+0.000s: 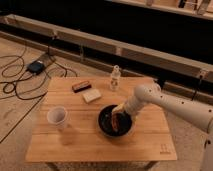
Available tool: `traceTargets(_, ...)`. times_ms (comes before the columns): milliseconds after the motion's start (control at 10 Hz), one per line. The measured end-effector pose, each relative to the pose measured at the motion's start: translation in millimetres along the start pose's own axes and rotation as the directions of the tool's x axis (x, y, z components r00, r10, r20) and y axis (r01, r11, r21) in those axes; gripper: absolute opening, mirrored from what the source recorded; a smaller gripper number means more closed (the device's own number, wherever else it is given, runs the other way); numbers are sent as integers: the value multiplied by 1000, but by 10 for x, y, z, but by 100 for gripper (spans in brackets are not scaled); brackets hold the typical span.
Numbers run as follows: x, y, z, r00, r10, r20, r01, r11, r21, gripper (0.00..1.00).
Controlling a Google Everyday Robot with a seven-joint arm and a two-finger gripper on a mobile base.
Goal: Push the ceramic bowl across the table
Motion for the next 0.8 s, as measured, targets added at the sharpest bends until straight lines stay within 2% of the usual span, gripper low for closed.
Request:
traceTargets(500,-57,-323,12,998,-57,29,55,997,51,80)
traceTargets(800,-56,-315,9,998,-56,29,54,997,51,80)
